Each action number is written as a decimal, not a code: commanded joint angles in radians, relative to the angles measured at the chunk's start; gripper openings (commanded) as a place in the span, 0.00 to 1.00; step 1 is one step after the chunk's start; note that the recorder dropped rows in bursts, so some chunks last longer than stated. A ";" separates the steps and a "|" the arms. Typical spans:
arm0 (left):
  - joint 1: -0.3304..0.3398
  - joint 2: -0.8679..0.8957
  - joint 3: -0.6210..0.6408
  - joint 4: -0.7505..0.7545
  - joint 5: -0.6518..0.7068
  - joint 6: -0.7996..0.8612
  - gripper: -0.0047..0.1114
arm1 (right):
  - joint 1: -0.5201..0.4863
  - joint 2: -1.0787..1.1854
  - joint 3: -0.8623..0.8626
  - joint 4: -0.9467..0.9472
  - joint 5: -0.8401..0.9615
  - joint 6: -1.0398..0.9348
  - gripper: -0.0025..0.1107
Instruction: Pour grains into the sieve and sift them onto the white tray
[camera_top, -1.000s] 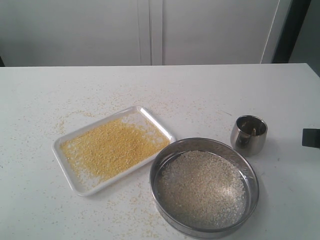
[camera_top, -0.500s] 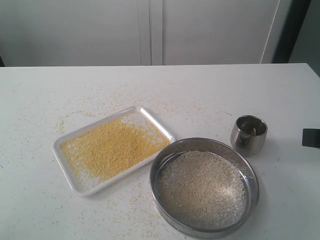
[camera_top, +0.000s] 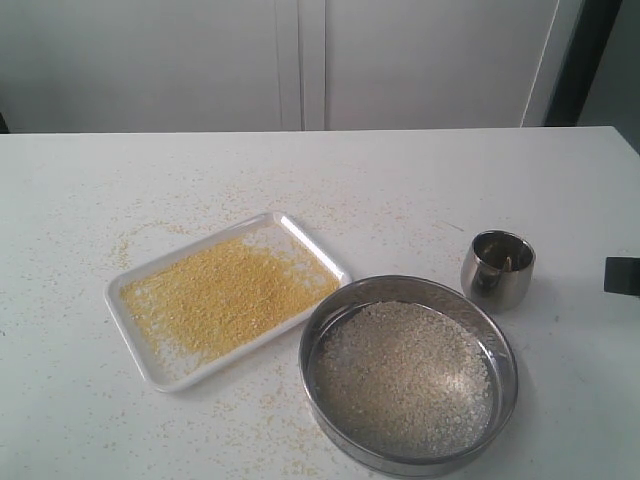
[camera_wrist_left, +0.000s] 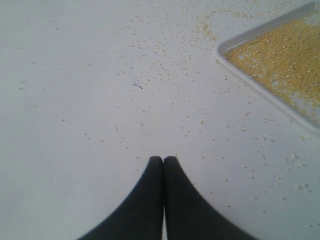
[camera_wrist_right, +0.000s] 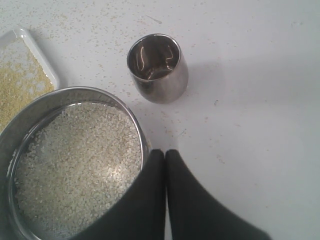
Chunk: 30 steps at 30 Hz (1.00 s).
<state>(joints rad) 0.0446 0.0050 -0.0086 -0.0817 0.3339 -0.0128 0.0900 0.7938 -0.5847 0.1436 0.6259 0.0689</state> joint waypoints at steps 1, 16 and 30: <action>0.003 -0.005 0.009 -0.012 0.003 0.005 0.04 | 0.002 -0.008 0.005 -0.005 -0.003 0.003 0.02; 0.003 -0.005 0.009 -0.012 0.003 0.005 0.04 | 0.002 -0.439 0.005 -0.005 -0.003 -0.046 0.02; 0.003 -0.005 0.009 -0.012 0.003 0.005 0.04 | 0.002 -0.535 0.073 -0.096 -0.013 -0.046 0.02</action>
<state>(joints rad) 0.0446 0.0050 -0.0086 -0.0832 0.3339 -0.0109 0.0900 0.2808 -0.5378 0.0841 0.6259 0.0340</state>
